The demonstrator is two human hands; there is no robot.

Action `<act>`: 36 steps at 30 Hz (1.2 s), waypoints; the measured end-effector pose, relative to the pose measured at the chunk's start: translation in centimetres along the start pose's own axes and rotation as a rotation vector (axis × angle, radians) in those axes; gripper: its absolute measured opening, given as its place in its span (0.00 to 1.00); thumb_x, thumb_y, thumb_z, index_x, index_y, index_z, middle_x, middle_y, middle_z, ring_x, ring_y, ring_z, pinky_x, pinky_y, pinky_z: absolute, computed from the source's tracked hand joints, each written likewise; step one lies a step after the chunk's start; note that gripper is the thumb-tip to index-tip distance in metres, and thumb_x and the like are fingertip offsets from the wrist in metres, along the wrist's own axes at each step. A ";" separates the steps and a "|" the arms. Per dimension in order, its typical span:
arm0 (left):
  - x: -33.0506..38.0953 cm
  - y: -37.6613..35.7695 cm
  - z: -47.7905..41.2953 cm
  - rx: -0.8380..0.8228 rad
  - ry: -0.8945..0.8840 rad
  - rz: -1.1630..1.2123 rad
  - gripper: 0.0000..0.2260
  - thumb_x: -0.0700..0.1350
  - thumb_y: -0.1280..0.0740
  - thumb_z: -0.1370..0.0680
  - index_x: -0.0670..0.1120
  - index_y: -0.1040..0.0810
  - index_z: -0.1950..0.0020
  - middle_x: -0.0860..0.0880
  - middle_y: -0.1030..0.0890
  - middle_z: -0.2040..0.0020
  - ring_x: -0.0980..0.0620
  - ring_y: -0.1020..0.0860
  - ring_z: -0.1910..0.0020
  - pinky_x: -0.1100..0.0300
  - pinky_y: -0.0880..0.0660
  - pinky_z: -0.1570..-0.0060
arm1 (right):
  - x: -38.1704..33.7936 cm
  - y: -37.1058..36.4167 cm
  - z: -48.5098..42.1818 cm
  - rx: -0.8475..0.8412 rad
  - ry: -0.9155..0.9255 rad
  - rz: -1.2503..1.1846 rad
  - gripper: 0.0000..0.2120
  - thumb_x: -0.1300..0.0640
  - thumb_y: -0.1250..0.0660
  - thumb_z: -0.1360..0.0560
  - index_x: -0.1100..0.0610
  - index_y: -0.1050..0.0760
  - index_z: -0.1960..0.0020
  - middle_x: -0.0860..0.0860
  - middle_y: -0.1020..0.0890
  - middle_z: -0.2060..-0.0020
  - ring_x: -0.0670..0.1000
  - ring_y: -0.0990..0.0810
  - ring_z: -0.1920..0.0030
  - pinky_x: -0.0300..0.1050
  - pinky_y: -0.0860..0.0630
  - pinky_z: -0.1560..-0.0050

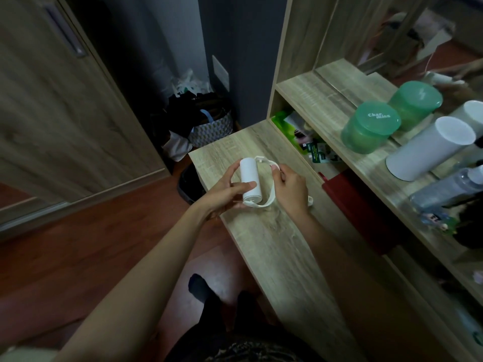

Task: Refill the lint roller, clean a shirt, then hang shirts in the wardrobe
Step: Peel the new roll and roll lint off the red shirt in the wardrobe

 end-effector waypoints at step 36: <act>-0.5 0.7 -0.3 -0.017 -0.055 -0.425 0.36 0.46 0.29 0.25 0.63 0.45 0.25 0.35 0.22 0.43 0.51 0.23 0.62 0.64 0.26 0.69 | 0.3 -1.7 0.7 0.020 -0.126 0.039 0.15 0.55 0.41 0.21 0.62 0.23 0.58 0.54 0.24 0.70 0.54 0.27 0.68 0.43 0.37 0.66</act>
Point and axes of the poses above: each hand's wrist, its own z-axis away from the middle knuckle, its own y-axis out of the back of the hand, x = y × z, the point moved 1 cm from there along -z, towards the middle knuckle
